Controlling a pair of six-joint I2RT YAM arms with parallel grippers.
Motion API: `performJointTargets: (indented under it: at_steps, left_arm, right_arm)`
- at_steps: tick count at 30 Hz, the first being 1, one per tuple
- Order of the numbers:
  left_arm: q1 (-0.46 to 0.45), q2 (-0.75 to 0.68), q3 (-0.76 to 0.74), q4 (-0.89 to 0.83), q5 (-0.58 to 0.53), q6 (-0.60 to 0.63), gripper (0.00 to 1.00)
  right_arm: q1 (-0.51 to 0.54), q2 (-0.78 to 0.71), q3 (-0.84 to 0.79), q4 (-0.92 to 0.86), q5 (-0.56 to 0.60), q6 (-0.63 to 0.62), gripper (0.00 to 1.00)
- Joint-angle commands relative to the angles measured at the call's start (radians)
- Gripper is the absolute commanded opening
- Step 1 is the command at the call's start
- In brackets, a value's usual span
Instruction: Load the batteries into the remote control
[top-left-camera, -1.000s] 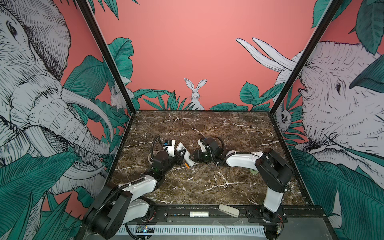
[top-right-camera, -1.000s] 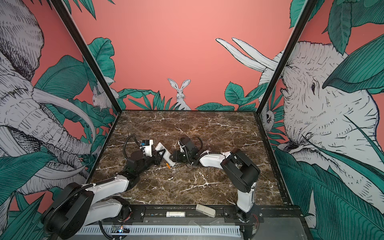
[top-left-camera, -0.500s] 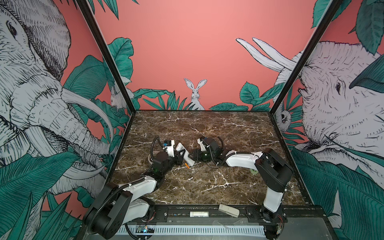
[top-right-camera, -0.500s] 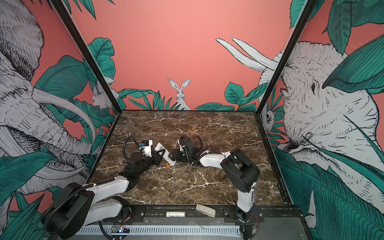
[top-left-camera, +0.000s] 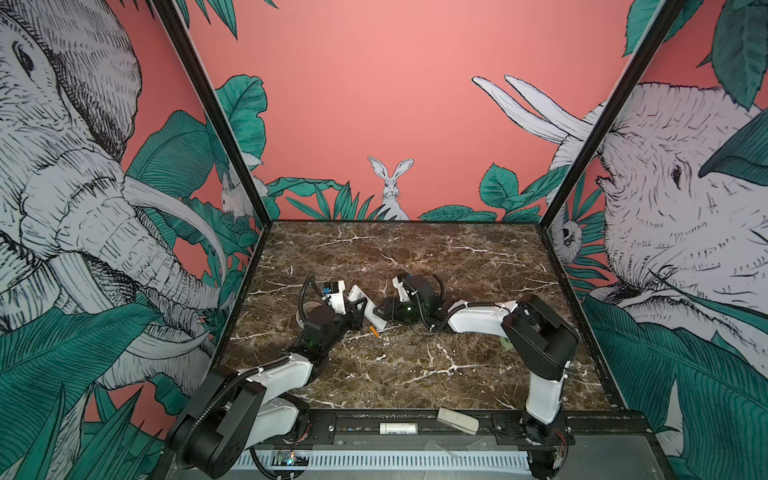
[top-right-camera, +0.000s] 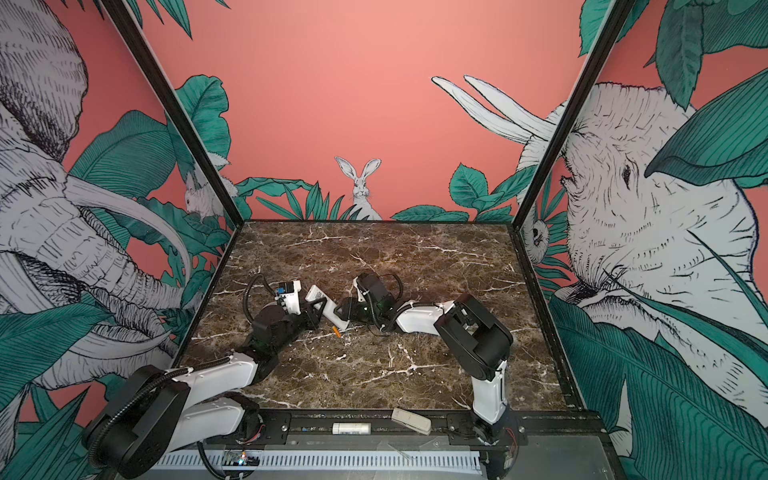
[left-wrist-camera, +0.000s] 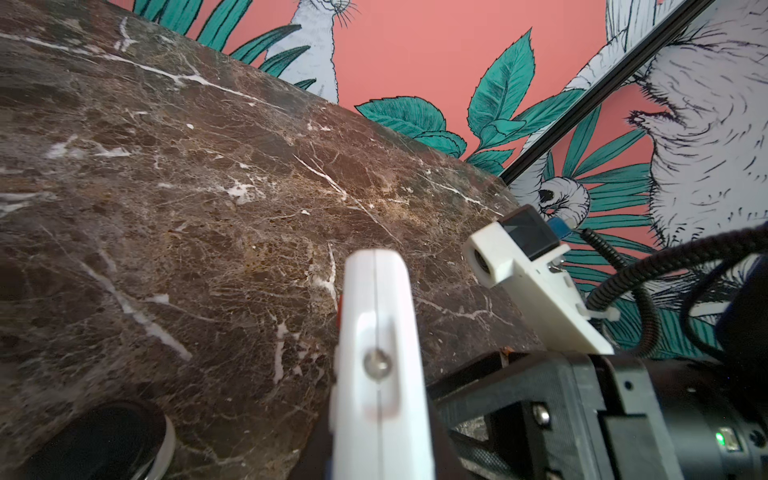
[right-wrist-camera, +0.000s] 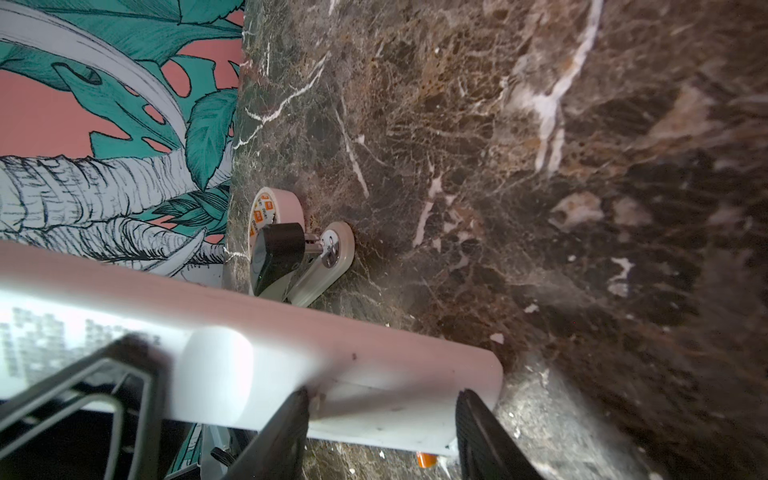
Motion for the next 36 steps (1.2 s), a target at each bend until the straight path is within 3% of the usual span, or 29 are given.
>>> performJointTargets:
  at_steps: [1,6,10,20,36]
  left_arm:
    - [-0.013,-0.004,-0.030,-0.004,0.034,0.009,0.03]
    - [-0.020,-0.006,-0.030,0.004,0.034,0.018,0.03]
    - [-0.030,0.000,-0.025,0.006,0.024,0.027,0.03]
    - [-0.058,0.026,-0.009,0.020,0.004,0.046,0.03]
    - [-0.110,0.010,0.031,-0.082,-0.081,0.128,0.03]
  right_arm:
    - [0.008,0.038,0.058,-0.131,0.059,-0.001,0.56]
    - [0.038,0.071,0.216,-0.492,0.158,-0.150,0.56]
    - [0.056,0.106,0.296,-0.617,0.195,-0.212,0.56]
    - [0.083,0.131,0.409,-0.840,0.341,-0.330,0.54]
    - [0.082,0.123,0.565,-1.032,0.484,-0.455,0.54]
